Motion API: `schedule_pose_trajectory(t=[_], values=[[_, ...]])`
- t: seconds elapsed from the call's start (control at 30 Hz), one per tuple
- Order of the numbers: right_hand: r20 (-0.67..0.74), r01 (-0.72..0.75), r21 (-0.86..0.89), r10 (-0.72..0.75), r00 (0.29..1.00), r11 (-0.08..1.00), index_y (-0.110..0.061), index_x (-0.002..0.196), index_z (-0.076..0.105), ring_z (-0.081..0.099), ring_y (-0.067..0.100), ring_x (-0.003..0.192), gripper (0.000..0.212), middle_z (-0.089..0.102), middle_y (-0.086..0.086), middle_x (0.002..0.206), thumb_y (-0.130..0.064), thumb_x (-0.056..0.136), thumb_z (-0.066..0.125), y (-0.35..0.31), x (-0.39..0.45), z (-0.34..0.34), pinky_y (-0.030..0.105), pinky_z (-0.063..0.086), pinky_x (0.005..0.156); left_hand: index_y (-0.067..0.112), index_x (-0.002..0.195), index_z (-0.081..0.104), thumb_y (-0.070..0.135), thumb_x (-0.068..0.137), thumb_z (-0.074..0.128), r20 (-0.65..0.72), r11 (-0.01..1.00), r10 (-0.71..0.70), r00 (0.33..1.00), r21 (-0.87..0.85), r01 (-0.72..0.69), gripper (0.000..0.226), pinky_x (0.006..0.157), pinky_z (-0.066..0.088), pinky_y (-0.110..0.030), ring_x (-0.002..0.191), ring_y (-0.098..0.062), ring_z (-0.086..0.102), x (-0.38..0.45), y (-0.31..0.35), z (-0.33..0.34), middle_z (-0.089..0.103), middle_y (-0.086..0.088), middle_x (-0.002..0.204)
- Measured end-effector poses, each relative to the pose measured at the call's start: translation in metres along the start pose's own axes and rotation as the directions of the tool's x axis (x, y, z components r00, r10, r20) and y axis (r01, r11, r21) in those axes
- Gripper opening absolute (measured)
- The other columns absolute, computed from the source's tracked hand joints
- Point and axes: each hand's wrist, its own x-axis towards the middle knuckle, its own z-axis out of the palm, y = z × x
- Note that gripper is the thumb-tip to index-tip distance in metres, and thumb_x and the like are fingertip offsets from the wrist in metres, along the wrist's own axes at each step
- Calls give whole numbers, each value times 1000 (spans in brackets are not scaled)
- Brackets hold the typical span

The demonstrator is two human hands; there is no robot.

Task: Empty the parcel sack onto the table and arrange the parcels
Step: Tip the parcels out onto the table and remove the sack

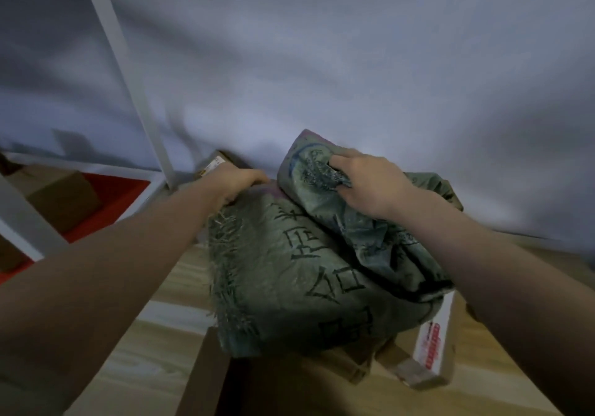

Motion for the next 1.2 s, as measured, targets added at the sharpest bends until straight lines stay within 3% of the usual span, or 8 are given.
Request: schedule_pose_trajectory(t=[0.13,0.27,0.47,0.6,0.77,0.93,1.07,1.2], values=[[3,-73,-16,73,997,997,-22,136,47,58,37,113,41,47,8,144,-20,96,54,6,5,1,45,51,87,16,143,43,60,77,71,214,970,-136,967,227,86,84,105,39,-40,135,-30,41,13,-7,-17,38,-10,153],[-12,-117,-33,117,993,993,-19,135,47,61,38,105,39,47,8,142,-18,96,54,8,7,1,44,53,79,27,149,38,87,39,72,536,960,-273,799,207,189,129,97,44,-40,137,-27,42,24,-27,-19,37,-2,155],[-50,-151,-113,146,988,982,-22,136,45,62,39,97,41,45,4,145,-11,96,47,7,11,-4,39,48,67,7,98,78,50,63,83,703,965,-217,677,50,257,55,87,57,-37,91,-25,74,22,-32,9,75,-14,104],[-107,-185,-151,170,980,971,-22,137,44,62,39,95,43,46,4,144,-10,97,44,13,11,-20,37,41,64,3,99,75,31,85,71,609,970,-191,770,-1,242,31,85,58,-40,76,-24,72,21,-5,16,75,-14,88],[-232,-218,-231,164,959,948,-19,136,44,60,37,76,46,48,8,139,-2,93,47,13,11,-49,35,37,56,-9,132,49,20,81,79,226,916,22,974,-394,71,66,58,55,-25,75,-19,63,5,55,21,65,-18,118],[-415,-271,-277,140,899,922,-12,126,52,63,39,80,41,49,15,140,-1,86,56,7,-1,-68,37,35,56,-7,126,58,15,82,78,17,736,97,995,-674,-60,53,86,50,-24,97,-22,62,3,82,38,66,-16,117],[-177,-55,-74,41,983,996,-18,130,54,57,35,120,41,33,9,157,-32,92,59,-2,-22,-28,42,52,86,2,124,61,52,86,67,179,816,-53,982,-559,146,63,80,57,-38,96,-33,69,-4,65,46,68,-18,116],[68,-12,51,9,998,999,-21,143,48,37,29,142,61,12,5,166,-48,90,60,-8,-21,-11,43,38,110,11,90,74,74,88,40,423,801,92,902,-569,185,71,52,59,-32,64,-26,74,-10,69,43,76,-13,79]])
